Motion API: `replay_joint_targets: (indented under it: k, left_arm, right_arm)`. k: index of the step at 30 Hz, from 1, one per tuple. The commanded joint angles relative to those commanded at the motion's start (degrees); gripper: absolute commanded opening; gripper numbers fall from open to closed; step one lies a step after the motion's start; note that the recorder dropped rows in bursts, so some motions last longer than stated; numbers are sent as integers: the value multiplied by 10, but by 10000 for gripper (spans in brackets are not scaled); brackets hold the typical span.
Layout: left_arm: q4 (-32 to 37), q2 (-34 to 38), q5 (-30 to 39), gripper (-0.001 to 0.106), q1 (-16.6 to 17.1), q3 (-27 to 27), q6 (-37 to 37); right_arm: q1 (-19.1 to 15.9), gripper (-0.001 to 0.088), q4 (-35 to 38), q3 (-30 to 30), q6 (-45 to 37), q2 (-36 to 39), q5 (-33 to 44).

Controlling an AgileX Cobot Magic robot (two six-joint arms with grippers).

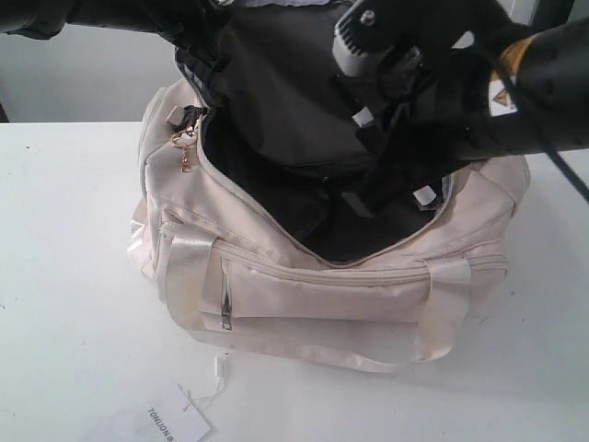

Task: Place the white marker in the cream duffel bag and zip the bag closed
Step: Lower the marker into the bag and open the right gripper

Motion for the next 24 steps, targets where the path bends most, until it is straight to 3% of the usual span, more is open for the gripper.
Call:
replay_joint_targets:
  k: [8,24]
  left_arm:
    - [0,0,0,0,0,0,0]
    - [0,0,0,0,0,0,0]
  right_arm:
    - [-27,0,-80,-4,40,64,-9]
    - [-88,0,-93,-3,59,166,-139]
